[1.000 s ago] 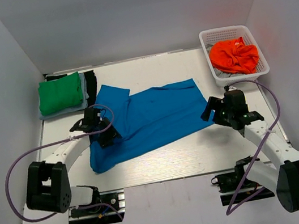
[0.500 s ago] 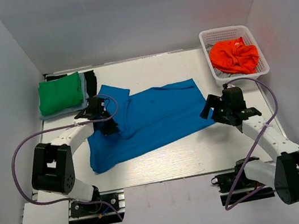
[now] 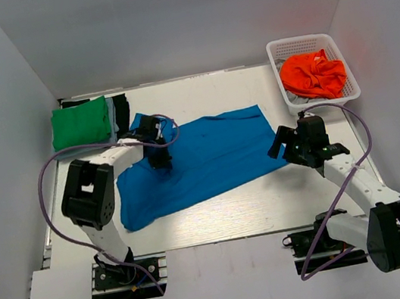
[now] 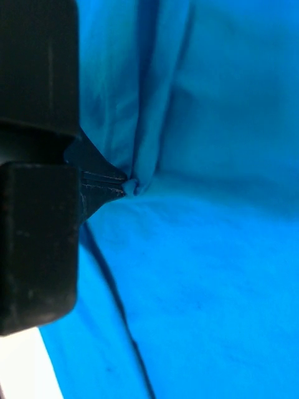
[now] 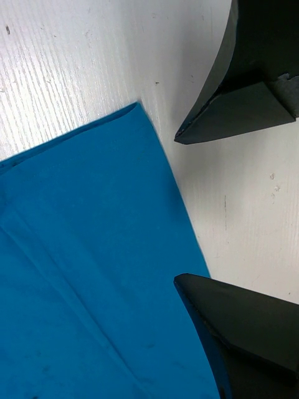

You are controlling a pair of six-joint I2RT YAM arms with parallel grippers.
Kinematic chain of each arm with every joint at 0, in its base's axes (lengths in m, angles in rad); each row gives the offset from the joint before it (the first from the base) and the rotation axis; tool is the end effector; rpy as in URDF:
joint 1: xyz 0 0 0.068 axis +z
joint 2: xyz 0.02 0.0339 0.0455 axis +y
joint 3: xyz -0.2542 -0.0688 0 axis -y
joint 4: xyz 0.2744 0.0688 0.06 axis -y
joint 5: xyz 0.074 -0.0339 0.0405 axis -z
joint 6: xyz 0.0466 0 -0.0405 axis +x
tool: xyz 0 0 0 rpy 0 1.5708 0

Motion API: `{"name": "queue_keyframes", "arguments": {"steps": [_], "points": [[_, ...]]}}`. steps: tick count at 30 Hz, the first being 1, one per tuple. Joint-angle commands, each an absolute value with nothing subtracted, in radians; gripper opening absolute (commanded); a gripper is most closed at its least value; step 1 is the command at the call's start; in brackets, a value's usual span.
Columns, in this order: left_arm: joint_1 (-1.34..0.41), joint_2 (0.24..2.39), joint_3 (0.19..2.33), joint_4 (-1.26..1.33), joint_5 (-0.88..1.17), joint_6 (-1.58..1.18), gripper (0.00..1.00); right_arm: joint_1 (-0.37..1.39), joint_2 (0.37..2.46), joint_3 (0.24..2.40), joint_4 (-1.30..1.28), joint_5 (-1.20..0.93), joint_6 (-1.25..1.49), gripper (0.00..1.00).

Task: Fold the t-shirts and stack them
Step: Fold the flattened tshirt in 1/3 of the way

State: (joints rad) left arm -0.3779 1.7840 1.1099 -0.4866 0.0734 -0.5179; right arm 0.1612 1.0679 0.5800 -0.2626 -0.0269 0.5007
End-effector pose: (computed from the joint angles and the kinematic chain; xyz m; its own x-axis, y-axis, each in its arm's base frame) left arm 0.3460 -0.1410 0.1271 -0.9362 -0.1595 -0.3131 -0.0786 0.9635 -0.2558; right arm 0.2527 0.0424 0.1784 -0.6769 0.3761 -0.6328 0.1654 0.9153 0.3672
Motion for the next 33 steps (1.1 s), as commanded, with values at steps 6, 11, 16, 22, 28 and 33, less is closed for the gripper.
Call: {"name": "queue_keyframes", "arguments": {"steps": [6, 11, 16, 22, 28, 33], "points": [[-0.442, 1.79, 1.262, -0.571, -0.049, -0.457, 0.72, 0.161, 1.08, 0.63, -0.232, -0.043, 0.459, 0.9], [-0.442, 1.703, 1.281, -0.607, -0.115, -0.508, 1.0, 0.195, 1.095, 0.647, -0.226, -0.005, 0.44, 0.9], [-0.442, 1.531, 1.189, -0.589, -0.141, -0.566, 1.0, 0.25, 1.238, 0.684, -0.155, -0.014, 0.442, 0.9], [-0.419, 1.362, 0.907, -0.614, -0.265, -0.782, 1.0, 0.298, 1.437, 0.718, -0.013, -0.018, 0.535, 0.9], [-0.41, 1.192, 0.661, -0.601, -0.316, -0.977, 1.0, 0.285, 1.489, 0.7, -0.081, 0.123, 0.655, 0.9], [-0.41, 1.163, 0.542, -0.588, -0.284, -1.028, 1.0, 0.279, 1.375, 0.562, -0.156, 0.178, 0.735, 0.9]]}}
